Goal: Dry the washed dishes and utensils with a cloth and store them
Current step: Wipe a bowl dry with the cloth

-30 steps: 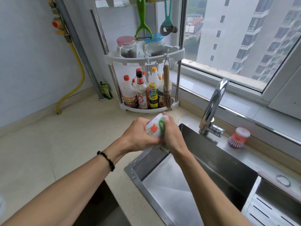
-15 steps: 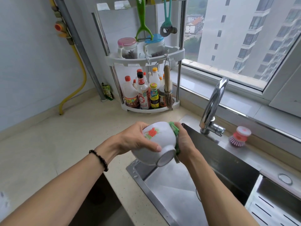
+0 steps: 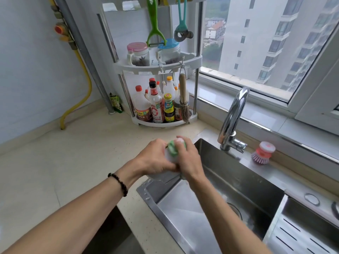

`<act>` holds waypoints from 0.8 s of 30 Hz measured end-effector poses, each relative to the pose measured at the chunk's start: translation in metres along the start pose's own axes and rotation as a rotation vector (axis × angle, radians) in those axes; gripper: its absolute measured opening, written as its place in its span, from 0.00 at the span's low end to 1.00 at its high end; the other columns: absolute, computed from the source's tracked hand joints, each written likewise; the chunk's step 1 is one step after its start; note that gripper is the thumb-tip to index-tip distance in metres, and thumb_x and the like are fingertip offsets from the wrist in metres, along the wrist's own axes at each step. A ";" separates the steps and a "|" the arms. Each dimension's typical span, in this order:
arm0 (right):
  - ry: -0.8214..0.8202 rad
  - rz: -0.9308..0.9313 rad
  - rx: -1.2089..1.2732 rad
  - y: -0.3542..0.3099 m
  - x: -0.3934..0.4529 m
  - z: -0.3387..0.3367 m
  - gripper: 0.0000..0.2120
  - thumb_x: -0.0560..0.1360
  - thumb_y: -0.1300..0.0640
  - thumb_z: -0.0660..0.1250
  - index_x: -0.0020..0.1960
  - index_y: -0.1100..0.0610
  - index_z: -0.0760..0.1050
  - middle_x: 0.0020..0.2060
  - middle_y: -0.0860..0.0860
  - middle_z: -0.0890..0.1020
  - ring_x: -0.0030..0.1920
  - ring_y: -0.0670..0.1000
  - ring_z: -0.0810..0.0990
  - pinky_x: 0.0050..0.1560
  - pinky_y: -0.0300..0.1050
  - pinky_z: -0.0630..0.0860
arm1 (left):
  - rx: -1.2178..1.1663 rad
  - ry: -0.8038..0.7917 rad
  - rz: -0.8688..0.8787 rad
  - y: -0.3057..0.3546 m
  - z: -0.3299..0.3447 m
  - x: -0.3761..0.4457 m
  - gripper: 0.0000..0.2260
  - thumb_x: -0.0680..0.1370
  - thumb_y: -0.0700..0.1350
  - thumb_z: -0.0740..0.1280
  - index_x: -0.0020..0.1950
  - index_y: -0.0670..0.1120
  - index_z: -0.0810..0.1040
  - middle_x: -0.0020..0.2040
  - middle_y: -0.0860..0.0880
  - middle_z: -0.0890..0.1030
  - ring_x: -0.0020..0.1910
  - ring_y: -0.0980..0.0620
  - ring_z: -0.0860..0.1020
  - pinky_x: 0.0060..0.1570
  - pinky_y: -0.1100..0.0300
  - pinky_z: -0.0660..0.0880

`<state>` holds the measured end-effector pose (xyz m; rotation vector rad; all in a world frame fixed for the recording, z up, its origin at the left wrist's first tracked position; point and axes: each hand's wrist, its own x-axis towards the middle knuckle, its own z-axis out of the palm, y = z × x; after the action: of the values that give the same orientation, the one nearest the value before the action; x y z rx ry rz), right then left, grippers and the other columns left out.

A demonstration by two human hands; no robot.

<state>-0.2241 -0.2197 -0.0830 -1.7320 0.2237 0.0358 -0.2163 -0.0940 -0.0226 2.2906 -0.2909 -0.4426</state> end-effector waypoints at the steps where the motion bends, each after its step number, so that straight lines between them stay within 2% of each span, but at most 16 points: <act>1: -0.011 0.139 0.149 -0.004 0.005 -0.006 0.21 0.69 0.35 0.60 0.52 0.48 0.79 0.55 0.57 0.82 0.54 0.62 0.81 0.51 0.53 0.75 | 0.008 0.014 0.020 0.003 0.001 -0.002 0.11 0.65 0.40 0.81 0.44 0.47 0.84 0.41 0.49 0.85 0.39 0.50 0.84 0.39 0.55 0.82; 3: -0.021 0.360 0.347 -0.007 0.015 -0.011 0.21 0.70 0.35 0.61 0.46 0.52 0.78 0.50 0.61 0.84 0.48 0.63 0.83 0.46 0.54 0.76 | 0.006 0.060 0.035 0.007 0.002 -0.004 0.14 0.65 0.42 0.81 0.48 0.47 0.84 0.44 0.49 0.84 0.41 0.50 0.84 0.41 0.54 0.83; 4: -0.004 0.349 0.358 -0.009 0.015 -0.009 0.22 0.70 0.35 0.59 0.45 0.53 0.77 0.49 0.61 0.84 0.48 0.63 0.83 0.48 0.56 0.78 | 0.031 0.092 0.048 0.008 0.003 -0.003 0.14 0.65 0.43 0.81 0.48 0.48 0.83 0.44 0.49 0.84 0.42 0.50 0.83 0.41 0.54 0.83; 6: 0.041 0.187 0.222 -0.012 0.009 0.004 0.26 0.68 0.31 0.52 0.50 0.49 0.76 0.53 0.59 0.82 0.54 0.62 0.81 0.59 0.62 0.77 | 0.142 0.174 0.074 0.008 0.005 0.001 0.11 0.65 0.44 0.79 0.44 0.50 0.82 0.41 0.50 0.84 0.40 0.49 0.83 0.39 0.52 0.82; 7: 0.065 0.132 0.179 -0.010 0.005 0.009 0.29 0.68 0.31 0.50 0.52 0.49 0.75 0.54 0.58 0.81 0.56 0.61 0.80 0.60 0.62 0.76 | 0.216 0.199 0.084 0.008 0.005 0.002 0.09 0.65 0.45 0.77 0.42 0.49 0.81 0.39 0.50 0.83 0.39 0.48 0.82 0.38 0.54 0.81; 8: 0.083 0.137 0.195 -0.005 0.006 0.011 0.29 0.69 0.31 0.50 0.53 0.50 0.75 0.53 0.58 0.81 0.54 0.60 0.80 0.58 0.60 0.77 | 0.272 0.201 0.102 0.008 0.006 0.003 0.09 0.66 0.45 0.77 0.43 0.50 0.81 0.39 0.50 0.83 0.38 0.48 0.82 0.36 0.56 0.79; 10: 0.044 0.330 0.342 -0.008 0.014 0.001 0.25 0.75 0.33 0.55 0.48 0.54 0.76 0.47 0.59 0.83 0.46 0.59 0.82 0.45 0.53 0.79 | 0.287 0.164 0.139 0.007 0.007 0.002 0.13 0.66 0.47 0.77 0.49 0.49 0.82 0.42 0.50 0.83 0.40 0.49 0.82 0.35 0.59 0.77; 12: -0.018 0.437 0.429 -0.006 0.024 -0.007 0.23 0.76 0.36 0.59 0.48 0.57 0.76 0.48 0.63 0.83 0.44 0.61 0.82 0.42 0.53 0.77 | 0.208 0.138 0.152 0.004 0.008 0.000 0.16 0.66 0.48 0.78 0.52 0.48 0.82 0.45 0.49 0.83 0.42 0.49 0.82 0.38 0.56 0.80; 14: -0.017 0.340 0.367 -0.013 0.025 -0.003 0.22 0.73 0.37 0.57 0.49 0.55 0.74 0.51 0.64 0.82 0.44 0.60 0.82 0.42 0.54 0.78 | 0.169 0.180 0.132 0.001 0.006 0.002 0.15 0.64 0.49 0.79 0.49 0.51 0.80 0.46 0.49 0.84 0.42 0.48 0.83 0.41 0.51 0.82; 16: -0.013 0.212 0.321 -0.020 0.019 0.007 0.20 0.71 0.39 0.55 0.51 0.53 0.71 0.51 0.63 0.80 0.39 0.57 0.81 0.32 0.48 0.77 | 0.243 0.200 0.117 -0.002 0.004 0.007 0.14 0.63 0.48 0.78 0.45 0.50 0.80 0.42 0.50 0.84 0.40 0.48 0.82 0.41 0.50 0.81; 17: -0.020 0.196 0.333 -0.020 0.018 0.010 0.19 0.71 0.38 0.55 0.51 0.52 0.70 0.49 0.62 0.79 0.37 0.55 0.80 0.29 0.45 0.76 | 0.285 0.198 0.124 -0.002 0.004 0.007 0.14 0.64 0.48 0.78 0.46 0.50 0.80 0.41 0.50 0.84 0.39 0.48 0.82 0.41 0.50 0.81; 19: -0.043 0.246 0.409 -0.020 0.017 0.006 0.19 0.72 0.37 0.58 0.46 0.53 0.71 0.44 0.60 0.80 0.36 0.55 0.79 0.32 0.45 0.74 | 0.305 0.182 0.170 -0.002 0.001 0.004 0.14 0.65 0.48 0.77 0.49 0.48 0.81 0.43 0.49 0.83 0.40 0.48 0.82 0.40 0.49 0.81; 21: -0.117 0.313 0.506 -0.019 0.023 -0.007 0.19 0.76 0.37 0.61 0.46 0.53 0.76 0.39 0.56 0.83 0.37 0.57 0.82 0.38 0.47 0.75 | 0.098 0.137 0.196 0.001 -0.006 -0.005 0.16 0.66 0.45 0.80 0.51 0.46 0.82 0.47 0.48 0.83 0.42 0.48 0.83 0.40 0.50 0.82; 23: -0.208 0.295 0.587 -0.018 0.030 -0.019 0.20 0.77 0.37 0.61 0.53 0.53 0.80 0.45 0.58 0.85 0.43 0.61 0.84 0.45 0.52 0.78 | -0.246 0.088 0.161 0.003 -0.016 -0.014 0.17 0.66 0.38 0.81 0.52 0.45 0.82 0.49 0.46 0.83 0.44 0.48 0.84 0.39 0.55 0.83; 24: -0.216 0.274 0.609 -0.017 0.032 -0.021 0.22 0.78 0.38 0.61 0.56 0.54 0.80 0.48 0.60 0.85 0.46 0.62 0.84 0.49 0.55 0.78 | -0.386 0.075 0.150 0.002 -0.019 -0.017 0.19 0.64 0.38 0.82 0.53 0.45 0.82 0.49 0.46 0.84 0.46 0.48 0.84 0.39 0.57 0.82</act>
<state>-0.1914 -0.2414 -0.0673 -1.0728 0.2774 0.3218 -0.2247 -0.0769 -0.0047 1.8891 -0.3077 -0.3050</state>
